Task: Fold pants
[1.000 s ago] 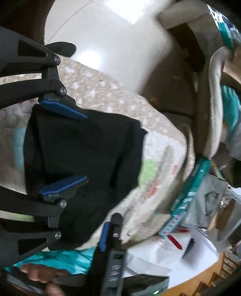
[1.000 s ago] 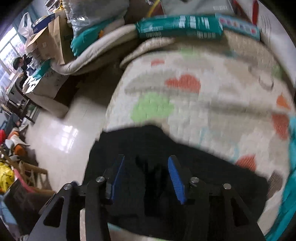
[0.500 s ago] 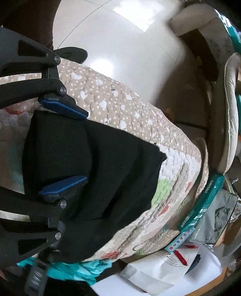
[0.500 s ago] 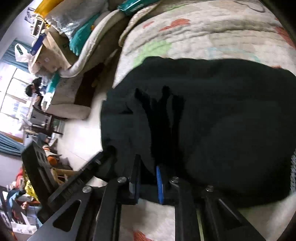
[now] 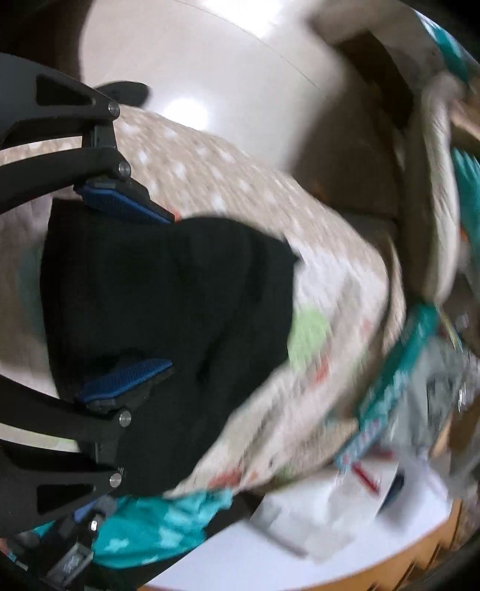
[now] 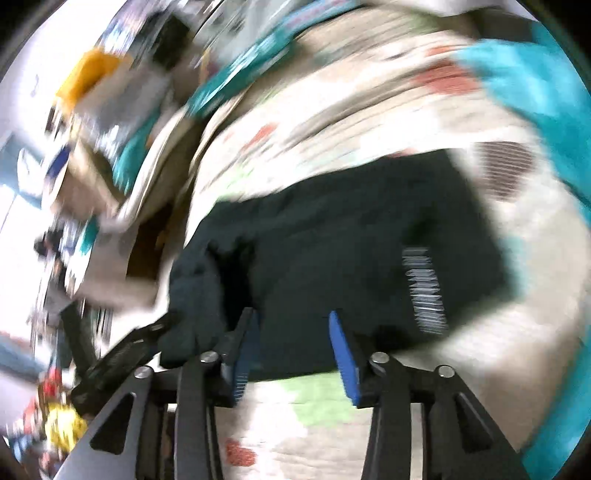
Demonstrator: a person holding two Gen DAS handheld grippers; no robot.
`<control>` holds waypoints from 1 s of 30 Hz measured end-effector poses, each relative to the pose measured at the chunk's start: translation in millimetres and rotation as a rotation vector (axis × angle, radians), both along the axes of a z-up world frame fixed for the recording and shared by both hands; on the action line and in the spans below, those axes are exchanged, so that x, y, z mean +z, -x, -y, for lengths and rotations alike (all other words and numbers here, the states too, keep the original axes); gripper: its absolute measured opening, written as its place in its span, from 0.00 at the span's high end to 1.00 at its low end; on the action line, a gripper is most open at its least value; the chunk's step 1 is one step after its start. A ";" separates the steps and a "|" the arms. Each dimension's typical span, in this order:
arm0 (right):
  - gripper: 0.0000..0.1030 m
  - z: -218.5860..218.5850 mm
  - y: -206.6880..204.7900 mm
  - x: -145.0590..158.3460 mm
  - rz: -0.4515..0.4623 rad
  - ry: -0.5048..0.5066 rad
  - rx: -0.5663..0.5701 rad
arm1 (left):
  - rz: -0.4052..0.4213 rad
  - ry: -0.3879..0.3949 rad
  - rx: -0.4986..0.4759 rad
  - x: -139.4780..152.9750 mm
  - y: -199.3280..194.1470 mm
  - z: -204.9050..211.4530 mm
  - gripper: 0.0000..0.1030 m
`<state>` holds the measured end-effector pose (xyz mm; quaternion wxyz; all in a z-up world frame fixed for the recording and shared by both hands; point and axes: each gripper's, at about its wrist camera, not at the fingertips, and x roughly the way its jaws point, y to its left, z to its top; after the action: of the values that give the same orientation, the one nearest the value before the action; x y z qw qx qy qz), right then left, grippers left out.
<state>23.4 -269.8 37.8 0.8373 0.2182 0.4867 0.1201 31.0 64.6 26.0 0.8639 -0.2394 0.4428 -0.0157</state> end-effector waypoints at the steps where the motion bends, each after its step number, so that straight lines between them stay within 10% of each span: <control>1: 0.52 17.4 10.2 -1.1 0.018 -0.003 -0.073 | 0.010 -0.008 -0.035 7.2 -3.5 8.9 0.31; 9: 0.46 70.7 16.1 -31.6 -0.019 -0.098 -0.306 | -0.016 -0.073 -0.514 48.3 -80.2 142.8 0.31; 16: 0.46 79.7 8.0 -64.1 -0.057 -0.247 -0.366 | -0.150 -0.145 -0.852 8.9 -162.0 284.3 0.31; 24: 0.44 69.9 -13.0 -66.2 0.023 -0.217 -0.318 | -0.215 -0.390 -1.004 -30.6 -172.9 342.3 0.36; 27: 0.78 61.7 -21.6 -64.0 0.017 -0.232 -0.244 | -0.187 -0.425 -1.000 -24.5 -164.7 334.4 0.65; 30: 0.82 49.3 -21.2 -46.5 0.062 -0.162 -0.195 | -0.167 -0.313 -0.952 -7.8 -159.6 307.2 0.74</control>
<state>44.6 -319.1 -8.7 0.8392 0.3278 0.4258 0.0837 190.6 -242.6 18.2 0.7481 0.1210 0.5673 -0.3222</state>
